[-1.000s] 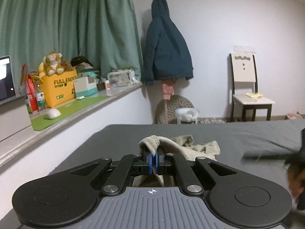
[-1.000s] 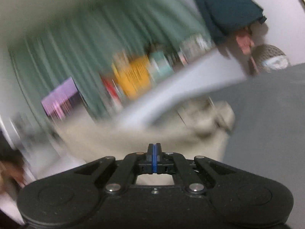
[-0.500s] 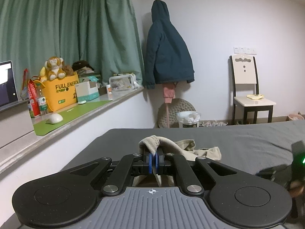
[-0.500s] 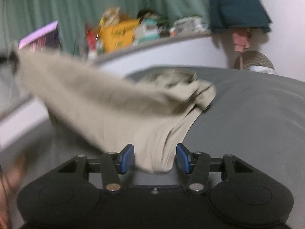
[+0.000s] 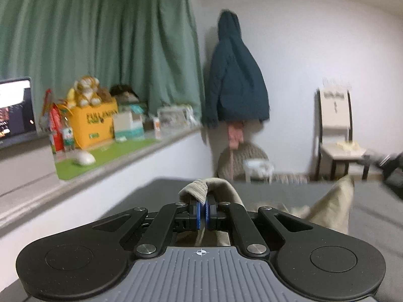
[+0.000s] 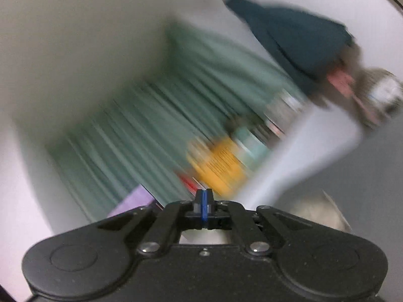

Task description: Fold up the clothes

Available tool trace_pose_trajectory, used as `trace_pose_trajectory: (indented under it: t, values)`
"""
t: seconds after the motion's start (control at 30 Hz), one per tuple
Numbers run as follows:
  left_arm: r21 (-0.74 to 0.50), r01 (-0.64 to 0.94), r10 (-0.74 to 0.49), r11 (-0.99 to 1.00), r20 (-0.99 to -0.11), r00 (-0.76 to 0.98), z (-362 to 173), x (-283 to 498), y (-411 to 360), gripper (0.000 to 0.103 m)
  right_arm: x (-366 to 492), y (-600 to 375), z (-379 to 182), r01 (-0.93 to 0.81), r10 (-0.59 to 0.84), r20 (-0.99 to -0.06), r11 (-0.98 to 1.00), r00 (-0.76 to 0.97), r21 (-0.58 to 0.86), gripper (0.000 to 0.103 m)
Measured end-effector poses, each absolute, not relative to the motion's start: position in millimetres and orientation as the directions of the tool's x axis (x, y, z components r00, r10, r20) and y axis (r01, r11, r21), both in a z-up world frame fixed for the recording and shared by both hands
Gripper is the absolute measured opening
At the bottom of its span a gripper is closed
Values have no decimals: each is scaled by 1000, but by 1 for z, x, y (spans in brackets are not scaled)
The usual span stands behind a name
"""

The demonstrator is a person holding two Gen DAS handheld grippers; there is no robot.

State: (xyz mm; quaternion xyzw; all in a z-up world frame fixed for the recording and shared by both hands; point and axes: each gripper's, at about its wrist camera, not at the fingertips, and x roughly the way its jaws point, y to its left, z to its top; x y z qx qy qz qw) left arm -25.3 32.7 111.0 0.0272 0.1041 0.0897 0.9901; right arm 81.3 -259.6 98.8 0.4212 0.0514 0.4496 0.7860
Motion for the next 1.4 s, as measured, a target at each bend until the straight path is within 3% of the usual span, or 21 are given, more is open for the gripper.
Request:
trace_pose_trajectory:
  t: [0.07,0.13,0.17,0.2,0.23,0.3,0.47,0.57,0.77,0.8,0.83,0.9,1.0,1.13,1.23,1.3,1.37,1.4]
  values:
    - [55,-183,190,981,-169,967,119,-28,36,4,67,-275,130,-719,718,364,271,594,639,1]
    - [52,-183,189,982,-161,969,122,-29,35,4,59,-279,147,-727,719,311,381,621,572,10]
    - [51,-182,188,982,-167,968,121,-29,35,4,60,-277,149,-724,738,253,428,626,542,20]
    - [50,-182,188,982,-173,967,119,-28,35,4,63,-271,143,-701,754,170,468,634,538,53]
    - [49,-182,187,982,-179,966,118,-28,34,4,69,-262,133,-663,766,67,505,639,552,71]
    - [47,-181,186,982,-190,964,116,-27,34,4,72,-233,108,-649,803,-82,532,590,544,65]
    - [7,-195,192,981,-206,959,114,-27,42,4,74,-155,43,-665,827,-404,557,390,498,62]
    - [-9,-193,187,981,-209,960,113,-26,44,4,72,-110,6,-677,795,-548,556,263,482,62]
    - [-22,-170,162,985,-207,965,111,-25,42,4,46,-80,-20,-594,788,-494,607,367,528,62]
    - [-23,-167,158,986,-206,966,111,-25,41,4,47,-79,-23,-580,795,-477,602,374,549,54]
    - [-21,-165,158,986,-204,966,111,-25,40,4,51,-79,-26,-567,810,-458,585,366,580,33]
    - [-18,-170,163,985,-202,966,111,-26,40,4,56,-84,-24,-556,837,-406,548,368,625,8]
    - [-22,-191,183,981,-204,962,111,-27,44,4,61,-98,-13,-551,873,-300,478,386,684,5]
    - [-53,-228,211,972,-225,951,108,-26,54,4,69,-147,38,-591,882,-11,326,472,738,1]
    - [-59,-233,213,971,-237,948,104,-24,57,4,72,-188,71,-626,839,120,293,531,723,1]
    - [-53,-226,207,973,-238,949,103,-23,55,4,70,-210,84,-617,821,93,344,564,708,7]
    - [-47,-218,201,975,-238,950,103,-22,53,4,77,-210,78,-595,846,-44,409,531,691,43]
    - [-45,-214,198,976,-236,951,103,-22,52,4,80,-205,70,-584,855,-108,433,507,687,66]
